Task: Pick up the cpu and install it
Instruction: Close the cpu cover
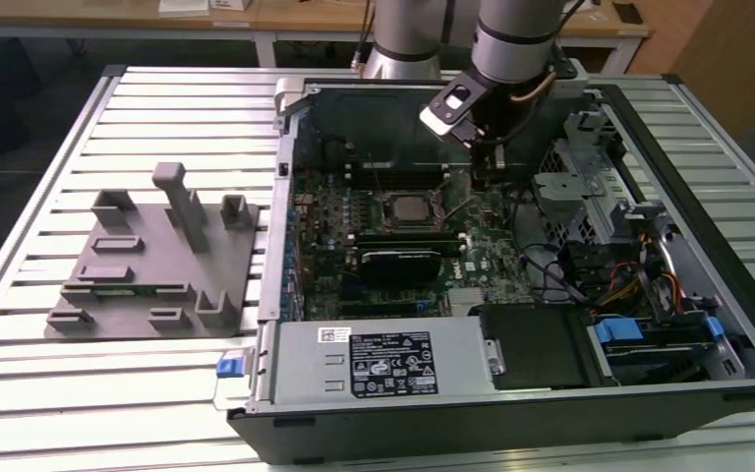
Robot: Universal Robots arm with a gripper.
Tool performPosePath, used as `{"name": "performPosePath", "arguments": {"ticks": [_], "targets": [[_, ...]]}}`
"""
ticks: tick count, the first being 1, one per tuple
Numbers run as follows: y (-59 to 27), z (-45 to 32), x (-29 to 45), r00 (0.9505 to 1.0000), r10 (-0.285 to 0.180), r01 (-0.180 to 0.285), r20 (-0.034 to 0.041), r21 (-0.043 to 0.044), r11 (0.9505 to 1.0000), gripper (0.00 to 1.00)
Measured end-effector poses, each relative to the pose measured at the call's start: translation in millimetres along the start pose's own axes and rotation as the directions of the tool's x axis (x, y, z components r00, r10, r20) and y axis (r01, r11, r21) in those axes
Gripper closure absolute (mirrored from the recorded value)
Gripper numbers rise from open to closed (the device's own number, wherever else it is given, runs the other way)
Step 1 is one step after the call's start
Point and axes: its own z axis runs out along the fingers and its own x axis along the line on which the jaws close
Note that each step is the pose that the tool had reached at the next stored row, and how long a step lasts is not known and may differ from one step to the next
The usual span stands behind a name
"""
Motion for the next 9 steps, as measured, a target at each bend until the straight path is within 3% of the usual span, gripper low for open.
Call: {"name": "performPosePath", "arguments": {"ticks": [9], "targets": [[-20.1,-1.0,-0.2,1.0,0.0,0.0,0.0,0.0,1.0,0.89]]}}
